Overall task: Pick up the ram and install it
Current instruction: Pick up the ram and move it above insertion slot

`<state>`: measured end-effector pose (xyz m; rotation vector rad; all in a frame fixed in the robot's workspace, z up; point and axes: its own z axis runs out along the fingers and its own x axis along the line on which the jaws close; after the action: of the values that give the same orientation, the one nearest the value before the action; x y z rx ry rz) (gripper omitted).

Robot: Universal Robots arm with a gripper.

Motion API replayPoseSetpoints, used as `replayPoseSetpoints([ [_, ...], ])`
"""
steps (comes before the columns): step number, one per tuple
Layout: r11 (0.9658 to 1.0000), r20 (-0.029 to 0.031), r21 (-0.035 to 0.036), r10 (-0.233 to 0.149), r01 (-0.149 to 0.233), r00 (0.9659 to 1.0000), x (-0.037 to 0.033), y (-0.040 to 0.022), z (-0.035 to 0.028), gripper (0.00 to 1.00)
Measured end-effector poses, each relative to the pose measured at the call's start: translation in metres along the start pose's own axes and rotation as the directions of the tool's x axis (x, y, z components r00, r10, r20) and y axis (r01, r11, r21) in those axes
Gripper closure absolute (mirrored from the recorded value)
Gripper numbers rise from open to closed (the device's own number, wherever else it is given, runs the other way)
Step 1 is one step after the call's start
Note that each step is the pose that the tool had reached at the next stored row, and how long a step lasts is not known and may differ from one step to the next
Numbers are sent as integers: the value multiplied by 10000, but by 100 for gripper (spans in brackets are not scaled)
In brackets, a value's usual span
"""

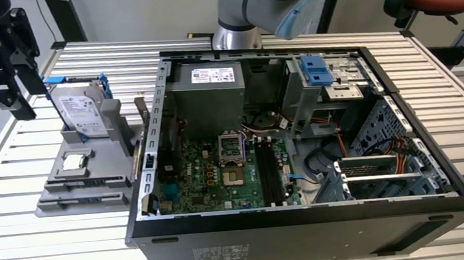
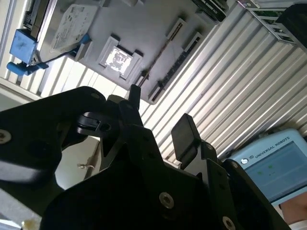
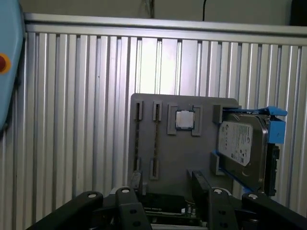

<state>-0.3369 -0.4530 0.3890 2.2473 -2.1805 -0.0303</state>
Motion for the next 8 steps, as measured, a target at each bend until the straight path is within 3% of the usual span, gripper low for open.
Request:
replayPoseSetpoints([
  [8,10000,1,0,19,-19,10000,182,4,45,0],
])
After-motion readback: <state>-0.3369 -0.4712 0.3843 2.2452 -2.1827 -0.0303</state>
